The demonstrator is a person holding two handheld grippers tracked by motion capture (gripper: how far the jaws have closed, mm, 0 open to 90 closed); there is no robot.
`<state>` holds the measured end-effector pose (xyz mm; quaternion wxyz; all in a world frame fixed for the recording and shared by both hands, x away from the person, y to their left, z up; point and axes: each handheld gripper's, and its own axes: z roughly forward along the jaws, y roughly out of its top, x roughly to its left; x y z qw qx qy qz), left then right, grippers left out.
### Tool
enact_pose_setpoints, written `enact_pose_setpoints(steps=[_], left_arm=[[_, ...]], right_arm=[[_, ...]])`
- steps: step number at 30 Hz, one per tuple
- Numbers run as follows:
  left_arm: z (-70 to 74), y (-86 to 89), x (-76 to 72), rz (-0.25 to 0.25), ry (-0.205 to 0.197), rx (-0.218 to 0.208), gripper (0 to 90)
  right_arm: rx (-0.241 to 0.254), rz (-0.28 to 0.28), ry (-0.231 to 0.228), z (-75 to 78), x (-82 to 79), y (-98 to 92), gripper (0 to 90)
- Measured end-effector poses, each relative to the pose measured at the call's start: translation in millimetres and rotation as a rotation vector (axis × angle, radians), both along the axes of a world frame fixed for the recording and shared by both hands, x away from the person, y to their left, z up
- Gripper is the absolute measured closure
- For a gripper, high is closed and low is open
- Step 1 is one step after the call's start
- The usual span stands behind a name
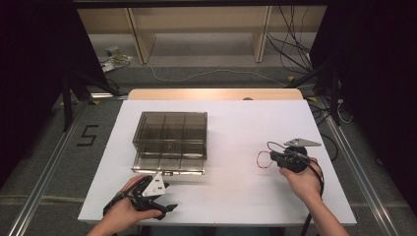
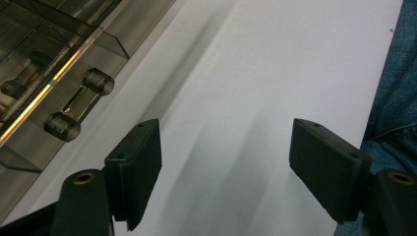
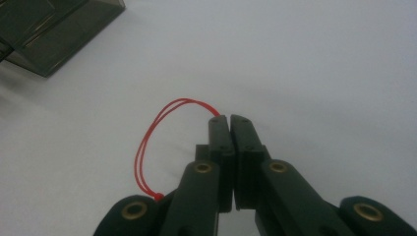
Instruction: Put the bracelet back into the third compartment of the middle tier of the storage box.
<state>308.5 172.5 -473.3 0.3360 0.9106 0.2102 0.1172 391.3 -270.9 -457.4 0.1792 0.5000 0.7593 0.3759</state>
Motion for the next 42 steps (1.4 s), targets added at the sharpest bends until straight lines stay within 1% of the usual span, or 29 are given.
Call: enact_pose_setpoints(steps=[12,18,24,26,31,36,37,42], left_arm=[[0.7,0.7,-0.8,-0.002,-0.004,-0.002,28.2],[0.7,0.1,-1.3,-0.006,-0.004,0.004,28.2],[1.2,0.1,-1.6,-0.005,-0.006,0.002,28.2],[1.0,0.0,-1.9,-0.004,-0.005,0.003,28.3],[1.3,0.4,-2.5,-0.002,-0.005,0.0,28.2],[0.7,-0.8,-2.3,-0.009,-0.003,0.001,28.2],[0.7,-0.9,-2.2,-0.009,-0.003,0.003,28.2],[0.4,-0.1,-1.5,-0.014,-0.003,0.004,28.3]], right_arm=[[0.005,0.008,-0.002,0.4,-1.4,2.0,89.0],[0.002,0.04,-0.003,1.5,-3.2,7.4,89.0],[-0.005,0.059,-0.003,1.9,-4.6,15.3,89.0],[-0.001,0.058,-0.007,2.5,-5.2,18.0,89.0],[0.003,0.077,-0.013,4.0,-6.6,23.7,89.0],[0.002,0.117,-0.007,4.5,-8.4,32.6,89.0],[0.002,0.122,-0.012,4.7,-8.5,34.8,89.1],[-0.001,0.147,-0.01,4.5,-8.2,44.9,89.0]])
